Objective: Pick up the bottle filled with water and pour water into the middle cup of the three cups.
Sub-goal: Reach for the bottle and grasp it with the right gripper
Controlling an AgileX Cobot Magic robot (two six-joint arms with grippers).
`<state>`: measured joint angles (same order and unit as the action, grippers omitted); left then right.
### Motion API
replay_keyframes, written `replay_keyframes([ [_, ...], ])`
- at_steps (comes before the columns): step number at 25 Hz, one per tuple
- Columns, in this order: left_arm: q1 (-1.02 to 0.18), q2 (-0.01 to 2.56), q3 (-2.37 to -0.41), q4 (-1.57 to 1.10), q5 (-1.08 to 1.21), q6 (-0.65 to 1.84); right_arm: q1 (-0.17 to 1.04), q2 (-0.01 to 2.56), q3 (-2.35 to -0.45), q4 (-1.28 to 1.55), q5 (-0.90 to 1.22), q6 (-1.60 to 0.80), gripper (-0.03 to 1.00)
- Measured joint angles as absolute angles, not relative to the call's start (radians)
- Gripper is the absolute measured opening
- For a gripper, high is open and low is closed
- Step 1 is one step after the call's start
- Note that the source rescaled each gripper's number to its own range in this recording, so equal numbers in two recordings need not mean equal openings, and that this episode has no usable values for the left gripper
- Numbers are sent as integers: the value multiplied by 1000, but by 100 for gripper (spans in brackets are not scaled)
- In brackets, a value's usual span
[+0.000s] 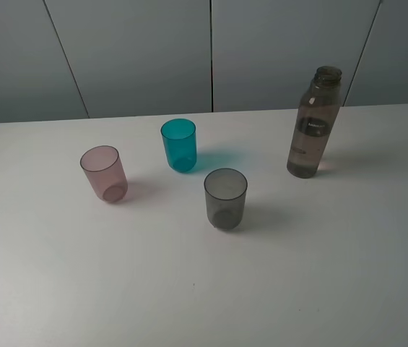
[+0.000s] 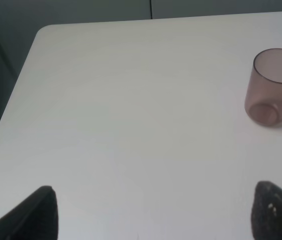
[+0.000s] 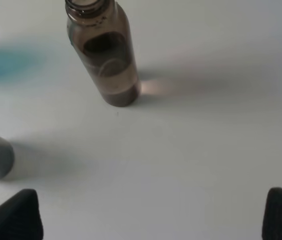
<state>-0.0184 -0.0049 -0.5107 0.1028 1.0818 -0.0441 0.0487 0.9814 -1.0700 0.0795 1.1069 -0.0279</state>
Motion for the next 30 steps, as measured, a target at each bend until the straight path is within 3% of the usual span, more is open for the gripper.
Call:
replay_keyframes([
  [11, -18, -5, -511, 103, 1082, -44, 181, 1152, -1037, 94, 836, -14, 84],
  [23, -18, -5, -511, 103, 1082, -44, 200, 1156, -634, 132, 337, 0, 84],
  [30, -18, -5, -511, 103, 1082, -44, 263, 1156, -410, 143, -63, 61, 84],
])
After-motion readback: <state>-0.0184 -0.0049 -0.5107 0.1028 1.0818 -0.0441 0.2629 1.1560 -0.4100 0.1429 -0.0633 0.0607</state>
